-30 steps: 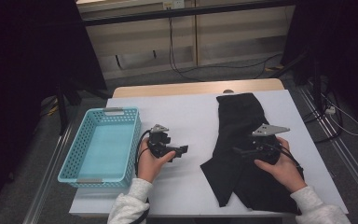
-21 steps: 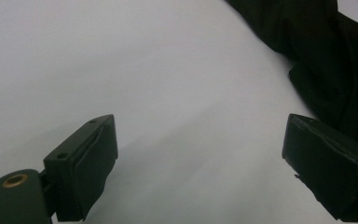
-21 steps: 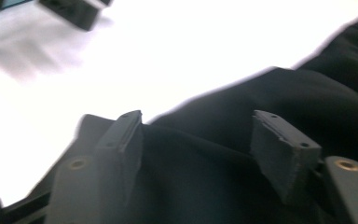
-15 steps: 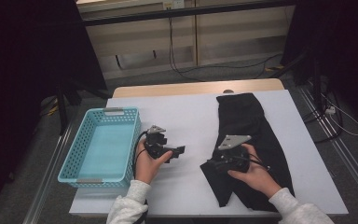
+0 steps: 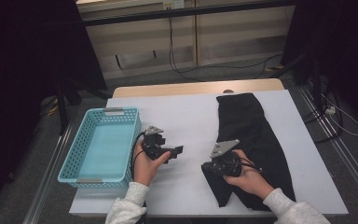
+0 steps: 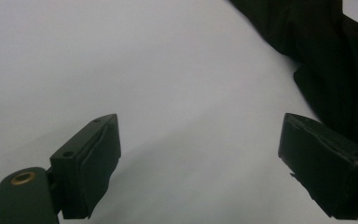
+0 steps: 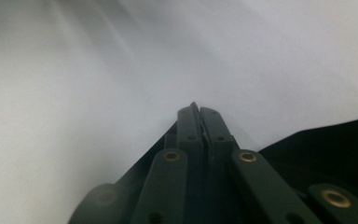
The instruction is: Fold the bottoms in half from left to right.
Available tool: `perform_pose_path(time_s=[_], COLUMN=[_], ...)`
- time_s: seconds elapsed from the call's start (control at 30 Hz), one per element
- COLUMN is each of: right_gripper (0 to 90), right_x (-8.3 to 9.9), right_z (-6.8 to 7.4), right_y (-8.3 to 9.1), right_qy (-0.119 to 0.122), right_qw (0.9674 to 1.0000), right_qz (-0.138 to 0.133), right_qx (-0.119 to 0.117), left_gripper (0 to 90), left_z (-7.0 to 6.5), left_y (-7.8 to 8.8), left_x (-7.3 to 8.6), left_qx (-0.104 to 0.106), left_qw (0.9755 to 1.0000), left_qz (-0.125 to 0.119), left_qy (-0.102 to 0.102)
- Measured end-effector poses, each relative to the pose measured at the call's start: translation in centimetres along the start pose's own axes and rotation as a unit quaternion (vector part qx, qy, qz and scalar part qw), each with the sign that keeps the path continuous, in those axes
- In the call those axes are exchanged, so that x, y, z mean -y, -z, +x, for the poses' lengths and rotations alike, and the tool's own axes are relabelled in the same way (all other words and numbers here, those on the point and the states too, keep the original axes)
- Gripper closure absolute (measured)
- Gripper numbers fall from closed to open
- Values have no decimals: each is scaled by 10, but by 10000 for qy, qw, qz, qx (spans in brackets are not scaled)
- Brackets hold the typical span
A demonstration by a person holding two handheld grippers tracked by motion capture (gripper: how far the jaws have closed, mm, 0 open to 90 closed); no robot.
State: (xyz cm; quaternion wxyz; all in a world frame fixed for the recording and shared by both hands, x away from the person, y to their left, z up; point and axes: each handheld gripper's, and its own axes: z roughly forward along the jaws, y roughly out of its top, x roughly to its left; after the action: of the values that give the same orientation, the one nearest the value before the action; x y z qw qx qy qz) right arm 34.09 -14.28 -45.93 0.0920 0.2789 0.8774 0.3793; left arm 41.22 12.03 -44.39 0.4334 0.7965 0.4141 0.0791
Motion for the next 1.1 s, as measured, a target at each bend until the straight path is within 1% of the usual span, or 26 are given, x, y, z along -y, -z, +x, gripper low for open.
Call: perform_pose_path(time_s=[0.07, 0.17, 0.2, 0.23, 0.27, 0.3, 0.37, 0.43, 0.47, 0.53, 0.57, 0.6, 0.67, 0.73, 0.83, 0.9, 0.93, 1.0, 1.03, 1.1], right_gripper=[889, 890, 890, 891, 891, 891, 891, 891, 891, 891, 891, 891, 891, 891, 891, 891, 891, 891, 891, 891], right_x=[3, 6, 8, 9, 12, 14, 17, 19, 21, 26, 29, 32, 39, 45, 53, 58, 62, 66, 69, 74], right_z=[-3, -7, -9, -10, -11, -12, -15, -19, -21, -25, -27, -29, -30, -31, -29, -29, -28, -28, -29, -29], right_y=[3, 9, 13, 16, 21, 26, 38, 48, 56, 67, 72, 76, 85, 93, 102, 106, 109, 113, 116, 122], right_qy=[-21, -150, -250, -288, -311, -326, -427, -525, -619, -736, -804, -834, -907, -932, -972, -1002, -1018, -1013, -1060, -1105], right_qw=[10000, 9999, 9997, 9996, 9995, 9994, 9986, 9975, 9964, 9948, 9937, 9932, 9919, 9911, 9901, 9898, 9895, 9895, 9886, 9877], right_qz=[-3, -22, -25, -35, -91, -148, -302, -461, -562, -704, -759, -789, -859, -920, -943, -943, -931, -940, -955, -991], right_qx=[-44, -12, -42, -17, 26, -18, 32, 49, 97, 100, 164, 179, 220, 254, 368, 373, 420, 414, 485, 490], left_gripper=[130, 131, 136, 145, 151, 150, 149, 149, 150, 152, 152, 152, 152, 152, 161, 161, 161, 161, 161, 160], left_z=[0, 1, 2, 2, 3, 2, 3, 3, 3, 4, 4, 4, 4, 3, 3, 3, 3, 3, 3, 2], left_y=[0, 1, 1, 2, 4, 4, 6, 6, 6, 6, 7, 7, 8, 8, 7, 6, 5, 5, 5, 4], left_x=[0, 0, -1, -1, -2, -2, -3, -3, -3, -3, -3, -4, -5, -5, -5, -5, -5, -5, -6, -7], left_qx=[8, 1, 9, 20, 14, 13, -5, -6, 6, -4, -18, -18, -36, -34, -51, -54, -56, -54, -47, -43], left_qw=[10000, 10000, 10000, 10000, 10000, 9999, 9999, 9999, 9999, 9999, 9999, 9998, 9999, 9998, 9998, 9999, 9999, 9999, 9999, 9999], left_qz=[-31, -36, -30, -50, -43, -93, -92, -119, -127, -113, -115, -121, -129, -156, -142, -87, -103, -111, -116, -106], left_qy=[40, 68, 70, 79, 52, 91, 70, 99, 111, 129, 126, 138, 90, 98, 116, 80, 102, 95, 93, 54])
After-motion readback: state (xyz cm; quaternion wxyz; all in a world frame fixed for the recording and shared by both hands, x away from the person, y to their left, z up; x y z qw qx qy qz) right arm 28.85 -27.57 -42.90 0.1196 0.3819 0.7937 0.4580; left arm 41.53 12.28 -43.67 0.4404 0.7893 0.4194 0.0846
